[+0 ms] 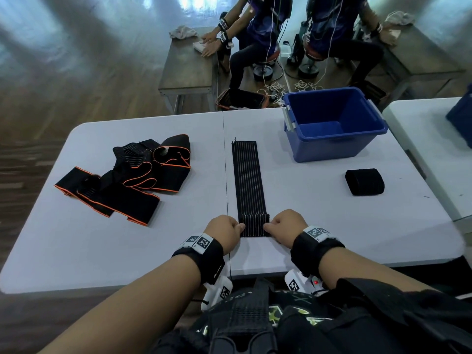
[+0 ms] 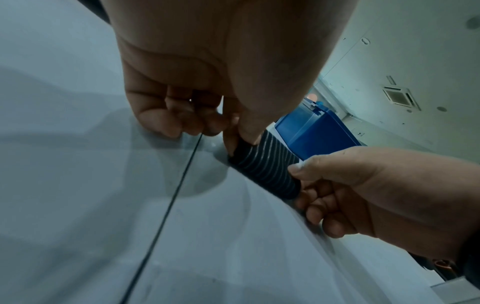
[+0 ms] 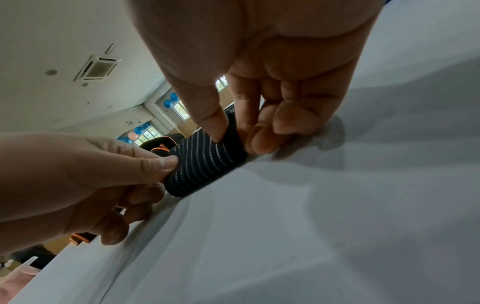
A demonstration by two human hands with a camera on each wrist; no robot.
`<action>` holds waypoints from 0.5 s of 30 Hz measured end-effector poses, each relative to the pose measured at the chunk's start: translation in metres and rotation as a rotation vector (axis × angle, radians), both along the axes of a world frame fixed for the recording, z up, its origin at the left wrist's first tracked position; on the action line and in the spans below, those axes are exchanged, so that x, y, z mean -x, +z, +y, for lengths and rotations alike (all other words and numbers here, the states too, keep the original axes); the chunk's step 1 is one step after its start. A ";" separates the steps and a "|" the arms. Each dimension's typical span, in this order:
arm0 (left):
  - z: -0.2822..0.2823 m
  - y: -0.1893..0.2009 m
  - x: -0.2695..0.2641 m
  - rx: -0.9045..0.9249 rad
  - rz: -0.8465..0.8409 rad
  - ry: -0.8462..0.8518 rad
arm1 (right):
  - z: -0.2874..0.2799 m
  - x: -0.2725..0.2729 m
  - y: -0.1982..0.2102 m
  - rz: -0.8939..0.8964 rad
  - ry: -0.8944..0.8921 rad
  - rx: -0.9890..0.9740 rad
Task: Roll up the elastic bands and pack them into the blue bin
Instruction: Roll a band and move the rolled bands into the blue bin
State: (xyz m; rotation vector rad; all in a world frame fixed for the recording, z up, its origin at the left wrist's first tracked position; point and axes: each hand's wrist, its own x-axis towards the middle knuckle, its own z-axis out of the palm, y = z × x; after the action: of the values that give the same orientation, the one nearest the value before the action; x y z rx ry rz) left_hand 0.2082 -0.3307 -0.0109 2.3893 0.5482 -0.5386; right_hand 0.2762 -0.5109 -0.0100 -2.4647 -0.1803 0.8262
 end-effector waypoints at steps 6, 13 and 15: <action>-0.001 0.006 -0.007 -0.066 0.094 -0.049 | 0.006 -0.003 0.000 0.029 -0.013 0.052; 0.004 0.005 -0.006 -0.116 0.044 -0.062 | 0.013 -0.002 0.007 -0.042 0.083 0.122; 0.007 0.004 -0.003 -0.097 -0.031 -0.020 | 0.011 0.002 0.008 -0.099 0.113 0.087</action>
State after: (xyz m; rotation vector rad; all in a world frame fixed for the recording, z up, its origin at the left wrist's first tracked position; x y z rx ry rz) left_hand 0.2117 -0.3236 -0.0067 2.4928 0.5493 -0.4933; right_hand 0.2746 -0.4996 -0.0020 -2.5987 -0.3287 0.7745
